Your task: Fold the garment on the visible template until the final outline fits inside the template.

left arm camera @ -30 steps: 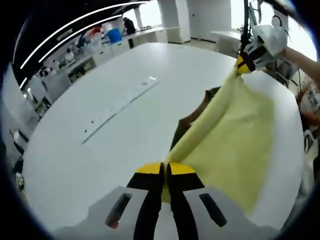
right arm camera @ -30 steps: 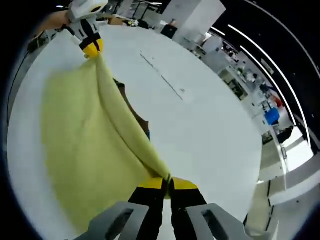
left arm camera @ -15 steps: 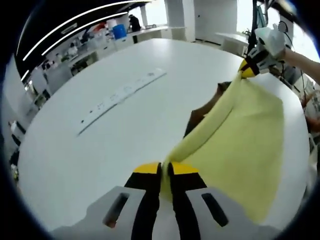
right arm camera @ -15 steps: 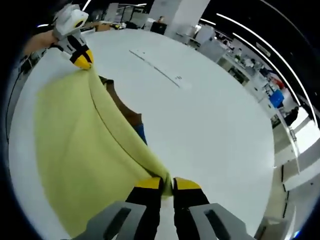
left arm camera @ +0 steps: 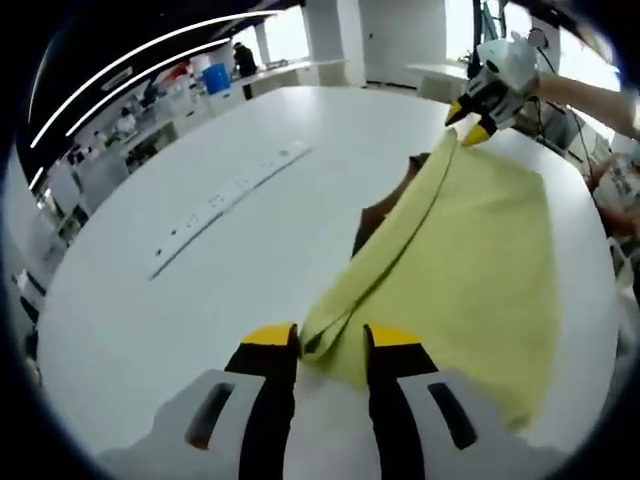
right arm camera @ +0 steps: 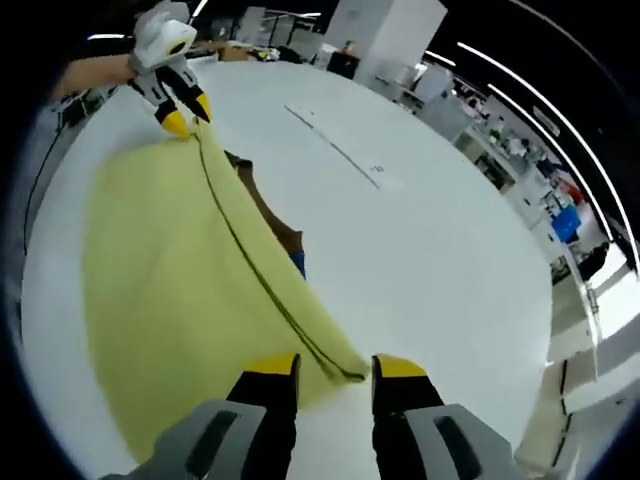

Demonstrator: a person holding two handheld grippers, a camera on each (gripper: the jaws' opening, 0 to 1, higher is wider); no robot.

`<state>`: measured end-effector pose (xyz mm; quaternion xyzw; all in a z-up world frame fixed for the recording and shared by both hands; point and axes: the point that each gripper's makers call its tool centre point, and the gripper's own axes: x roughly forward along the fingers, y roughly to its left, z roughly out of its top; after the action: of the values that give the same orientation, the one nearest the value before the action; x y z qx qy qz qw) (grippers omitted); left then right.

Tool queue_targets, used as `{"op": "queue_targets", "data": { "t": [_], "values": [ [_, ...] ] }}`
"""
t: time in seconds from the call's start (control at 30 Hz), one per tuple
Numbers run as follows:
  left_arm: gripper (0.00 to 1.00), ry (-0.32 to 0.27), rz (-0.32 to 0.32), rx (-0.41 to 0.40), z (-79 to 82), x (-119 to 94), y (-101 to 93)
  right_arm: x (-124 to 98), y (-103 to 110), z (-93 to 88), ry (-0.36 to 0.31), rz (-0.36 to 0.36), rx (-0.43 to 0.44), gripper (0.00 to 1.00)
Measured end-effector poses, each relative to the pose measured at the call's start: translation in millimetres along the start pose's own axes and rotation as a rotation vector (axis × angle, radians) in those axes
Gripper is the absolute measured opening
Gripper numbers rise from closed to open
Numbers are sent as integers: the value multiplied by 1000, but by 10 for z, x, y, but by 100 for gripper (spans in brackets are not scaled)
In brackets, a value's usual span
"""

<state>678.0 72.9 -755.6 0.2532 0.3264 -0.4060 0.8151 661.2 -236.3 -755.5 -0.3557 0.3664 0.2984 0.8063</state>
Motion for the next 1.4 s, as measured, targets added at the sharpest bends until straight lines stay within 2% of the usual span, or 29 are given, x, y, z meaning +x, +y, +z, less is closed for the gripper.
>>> {"op": "queue_targets", "data": {
  "t": [0.07, 0.1, 0.2, 0.3, 0.4, 0.47, 0.5, 0.53, 0.57, 0.6, 0.63, 0.7, 0.73, 0.77, 0.83, 0.9, 0.97, 1.07, 1.1, 1.17, 1.23, 1.4],
  "values": [
    [19, 7, 38, 20, -21, 5, 61, 39, 3, -28, 1, -3, -8, 20],
    [16, -24, 79, 48, 33, 2, 132, 66, -8, -52, 1, -5, -4, 20],
    [12, -15, 84, 54, 20, 7, 133, 93, -36, -87, -4, -22, 8, 14],
    [2, -4, 100, 83, 1, 8, 156, 93, -43, -94, -7, -33, 27, 9],
    [1, -9, 110, 74, -1, 4, 177, 83, -88, -90, -21, -54, 41, 0],
    [1, -19, 115, 41, 6, 3, 199, 49, -147, -51, -47, -76, 79, 0],
    [1, -25, 119, 25, 13, 2, 212, 43, -178, -23, -68, -87, 125, 0],
    [1, -36, 130, -29, 20, 5, 233, 37, -195, -3, -83, -87, 178, 0],
    [1, -48, 128, -80, 25, 14, 235, 41, -225, 15, -104, -82, 284, 0],
    [1, -52, 119, -151, 11, 26, 238, 48, -234, 27, -119, -71, 350, 0],
    [1, -61, 131, -184, 13, 27, 275, 57, -256, 36, -141, -61, 438, 0],
    [1, -81, 149, -250, 26, 25, 332, 57, -280, 26, -149, -68, 515, 0],
    [1, -91, 160, -281, 40, 21, 354, 58, -299, 17, -148, -80, 535, 0],
    [1, -100, 163, -296, 66, 18, 362, 62, -316, 18, -148, -90, 511, 0],
    [3, -94, 196, -324, 74, 10, 406, 58, -327, 29, -150, -109, 515, 0],
    [4, -98, 203, -291, 117, 8, 409, 48, -336, 44, -151, -119, 537, 0],
    [3, -73, 220, -260, 111, -16, 411, 27, -351, 24, -134, -140, 544, 0],
    [12, -91, 218, -254, 150, -53, 407, -24, -319, 26, -130, -130, 561, 8],
    [16, -157, 175, -293, 252, -54, 349, -38, -292, 42, -133, -114, 570, 10],
    [20, -181, 140, -360, 281, -103, 292, -74, -189, 96, -150, -50, 614, 14],
    [25, -206, 109, -342, 318, -153, 222, -126, -113, 126, -160, -3, 661, 20],
    [39, -195, 80, -318, 264, -271, 66, -275, 70, 191, -172, 98, 710, 39]
  ]
}}
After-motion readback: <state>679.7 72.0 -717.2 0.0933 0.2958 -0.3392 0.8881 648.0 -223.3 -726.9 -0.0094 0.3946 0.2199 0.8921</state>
